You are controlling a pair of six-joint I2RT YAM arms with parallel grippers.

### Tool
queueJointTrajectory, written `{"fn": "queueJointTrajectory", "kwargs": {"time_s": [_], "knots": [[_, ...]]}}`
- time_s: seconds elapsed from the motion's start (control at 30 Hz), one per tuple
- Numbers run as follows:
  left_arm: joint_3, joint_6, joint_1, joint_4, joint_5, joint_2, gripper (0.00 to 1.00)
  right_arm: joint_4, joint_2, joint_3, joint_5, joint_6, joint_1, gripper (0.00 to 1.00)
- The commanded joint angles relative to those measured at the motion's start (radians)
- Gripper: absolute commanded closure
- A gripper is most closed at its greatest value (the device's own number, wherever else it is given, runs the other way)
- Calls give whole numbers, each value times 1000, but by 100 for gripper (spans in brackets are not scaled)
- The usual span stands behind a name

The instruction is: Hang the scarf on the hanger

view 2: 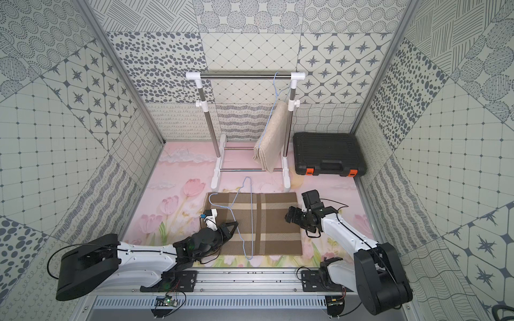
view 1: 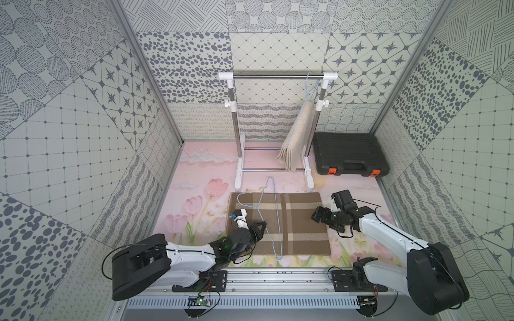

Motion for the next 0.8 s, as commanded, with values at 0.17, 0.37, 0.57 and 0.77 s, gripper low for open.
{"fn": "queueJointTrajectory", "kwargs": {"time_s": [0.17, 0.37, 0.57, 0.77], "knots": [[25, -139, -12, -256, -18, -18, 100, 107, 81, -23, -61, -35, -4, 21], [16, -200, -9, -349, 1, -20, 100, 111, 79, -4, -143, -77, 18, 56], [26, -203, -9, -438, -15, -60, 100, 33, 56, 244, -142, -64, 199, 100], [54, -181, -9, -489, -21, -80, 100, 90, 299, 539, -228, -4, 391, 100]]}}
